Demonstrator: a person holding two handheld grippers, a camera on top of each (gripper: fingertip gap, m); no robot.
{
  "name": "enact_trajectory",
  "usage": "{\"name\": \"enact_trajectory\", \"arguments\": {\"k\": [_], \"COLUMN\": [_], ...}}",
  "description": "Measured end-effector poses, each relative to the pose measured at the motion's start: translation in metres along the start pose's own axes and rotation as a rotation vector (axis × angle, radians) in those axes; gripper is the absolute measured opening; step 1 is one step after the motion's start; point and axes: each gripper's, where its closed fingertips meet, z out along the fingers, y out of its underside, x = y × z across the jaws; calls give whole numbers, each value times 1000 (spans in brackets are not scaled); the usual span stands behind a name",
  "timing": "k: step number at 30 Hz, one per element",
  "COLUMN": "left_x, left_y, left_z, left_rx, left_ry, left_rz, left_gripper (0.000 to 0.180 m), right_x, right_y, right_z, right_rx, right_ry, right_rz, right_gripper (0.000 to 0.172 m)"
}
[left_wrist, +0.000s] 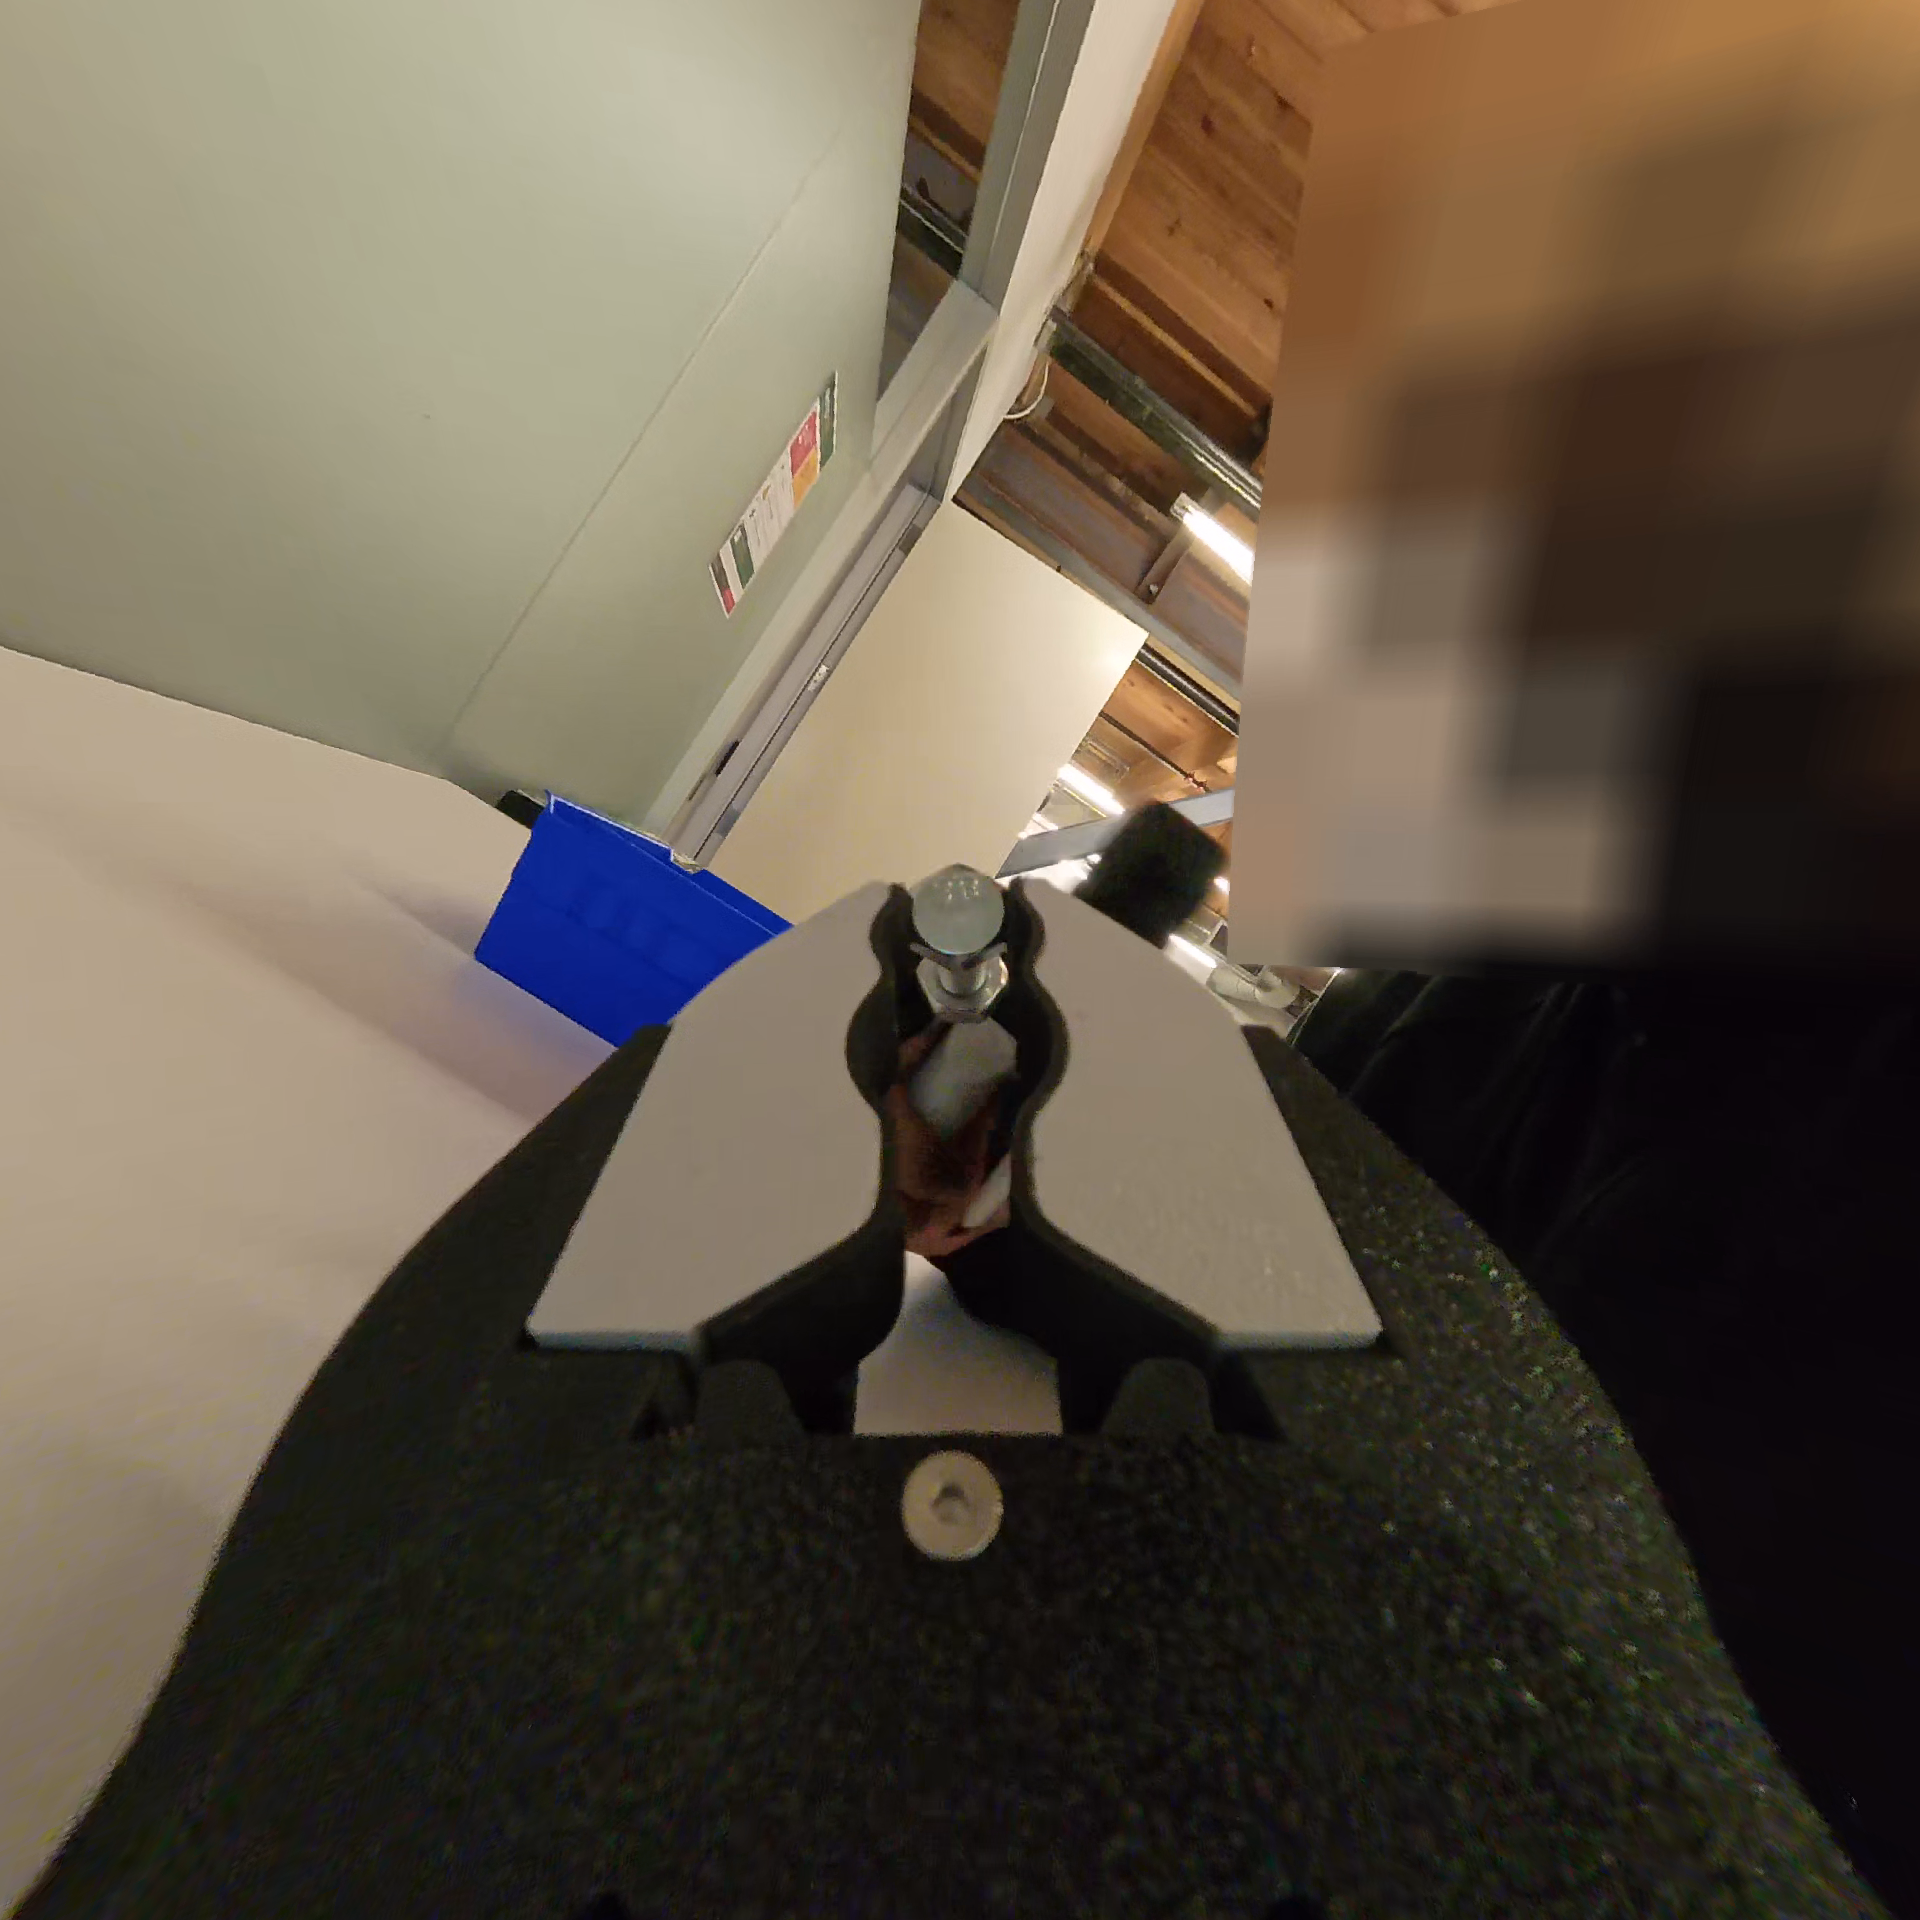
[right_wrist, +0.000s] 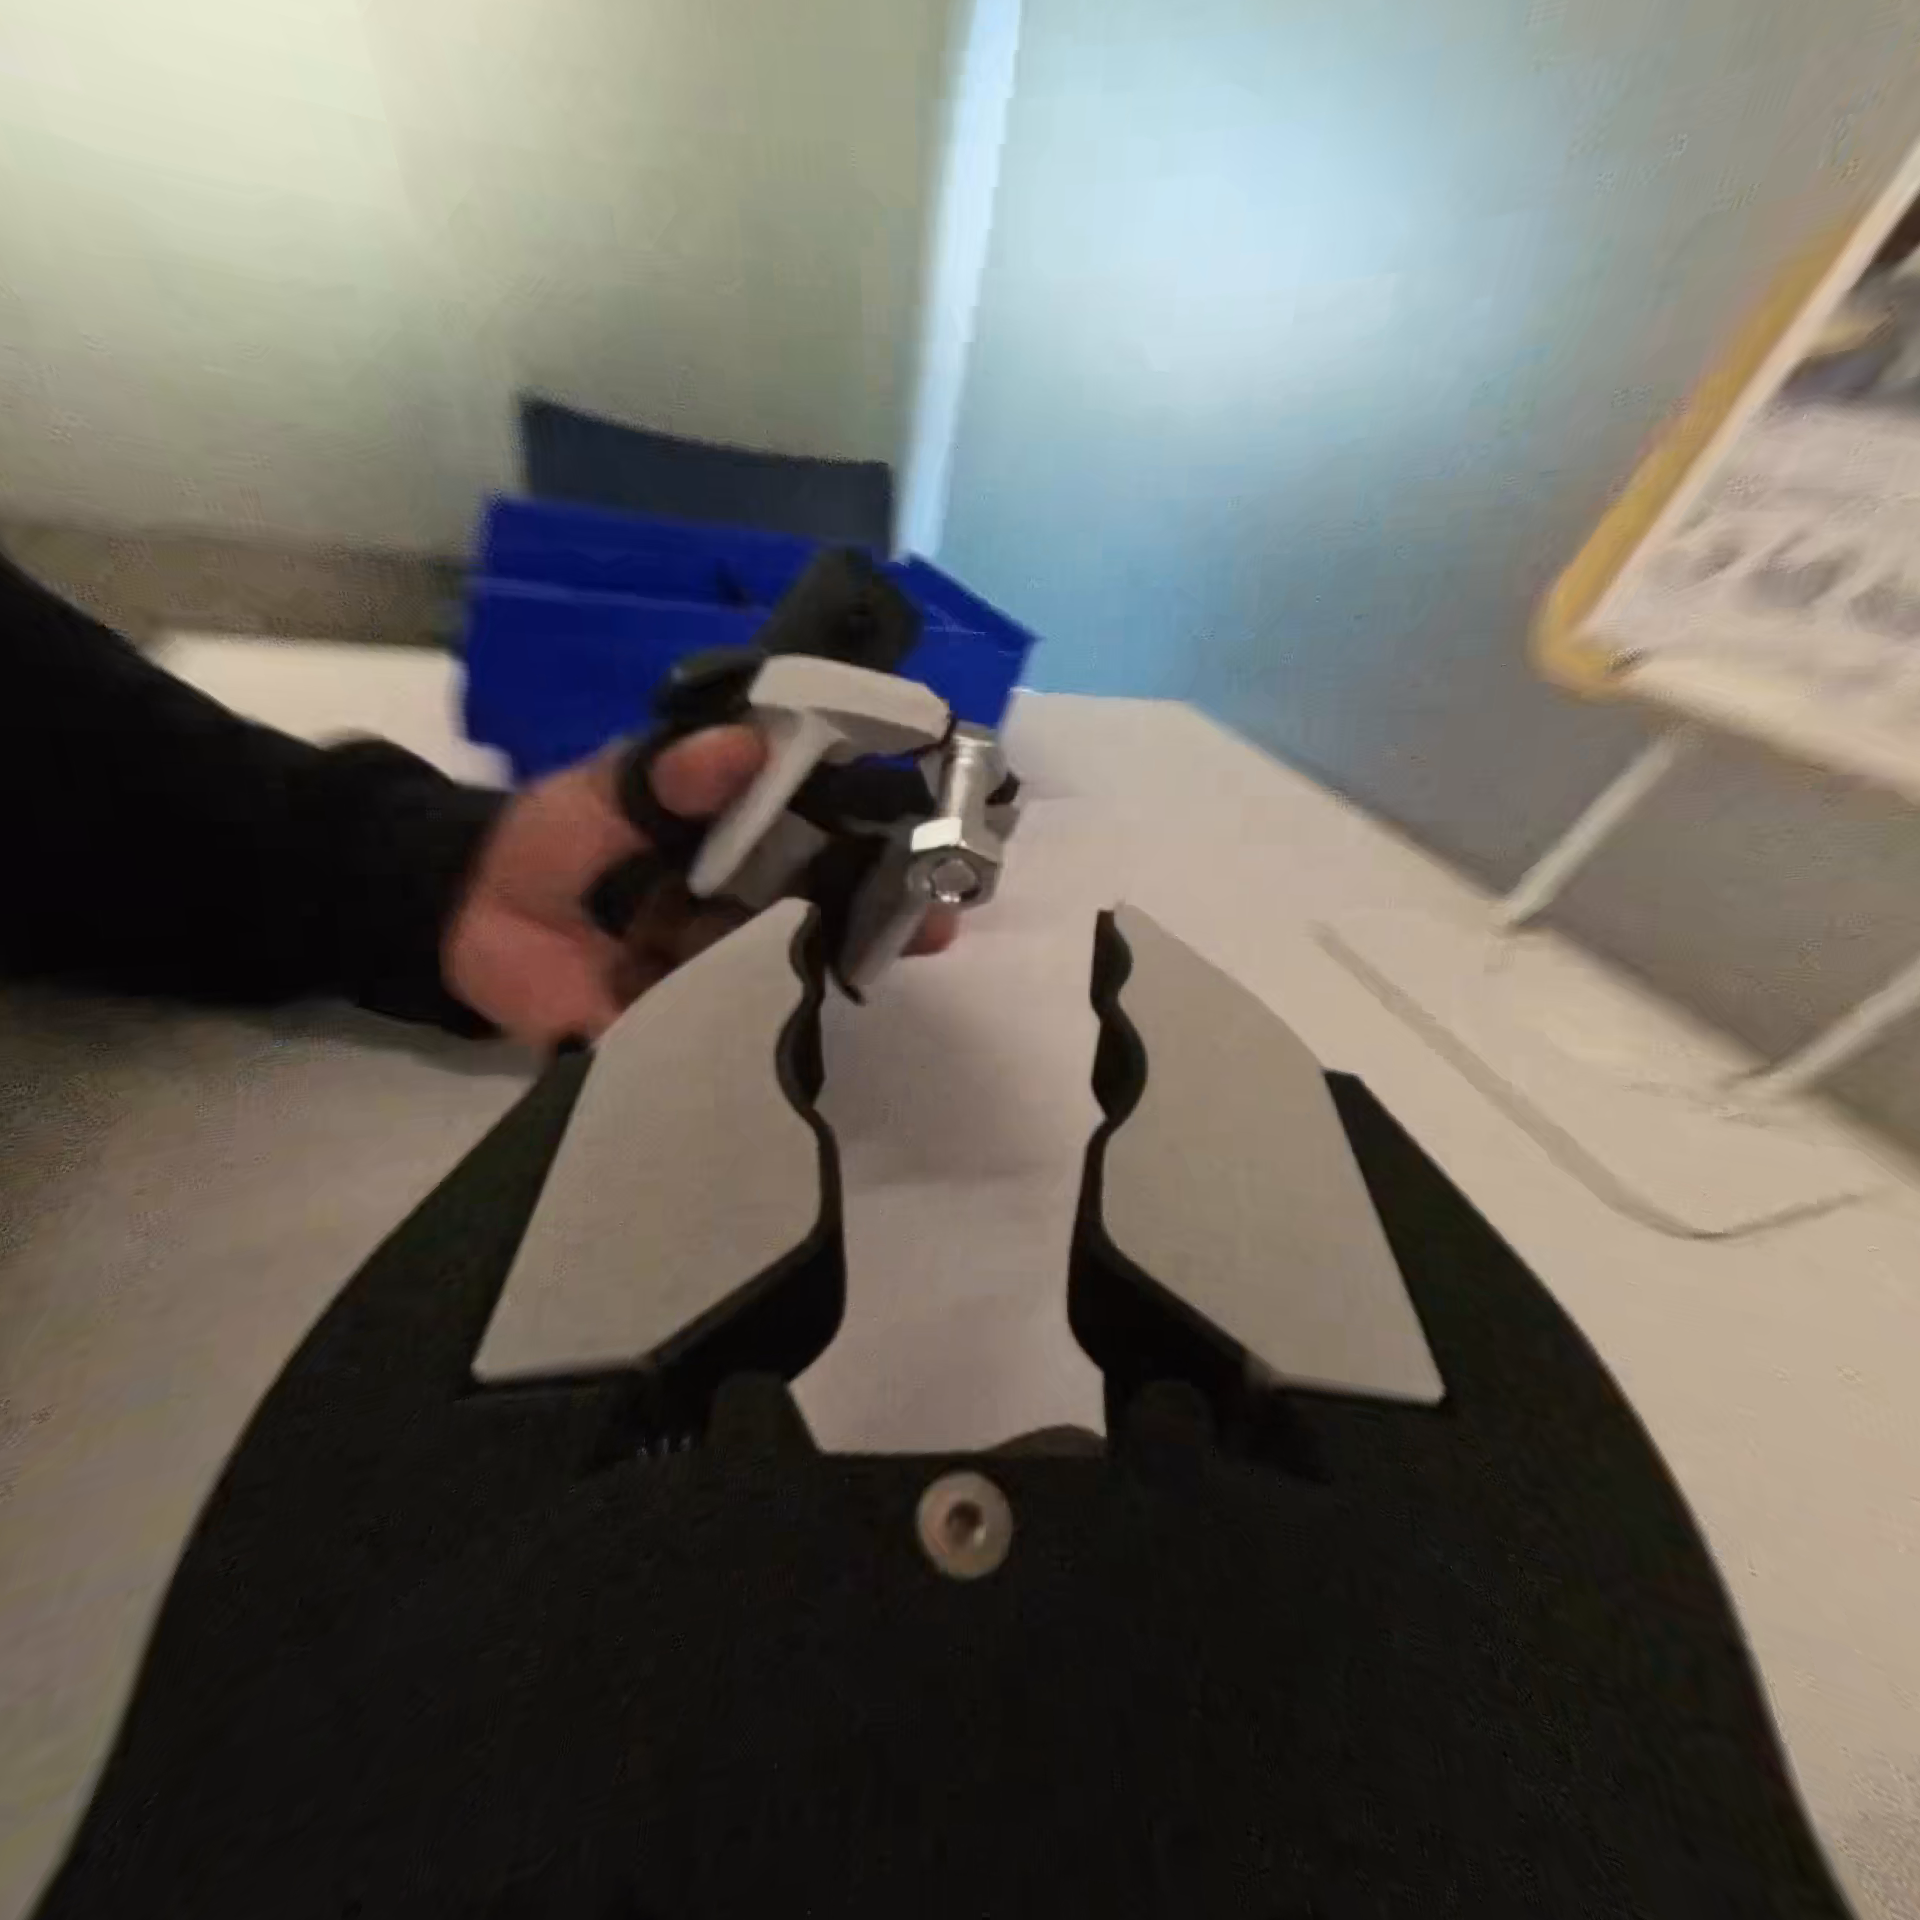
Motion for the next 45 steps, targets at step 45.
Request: {"name": "enact_trajectory", "arguments": {"k": [45], "left_x": [2], "left_y": [7], "left_z": [12], "left_rx": [146], "left_ry": [-33], "left_rz": [-78], "left_gripper": [17], "right_x": [0], "right_y": [-12], "right_z": [0], "right_rx": [90], "right_ry": [-315], "right_rz": [1039], "right_gripper": [17]}}
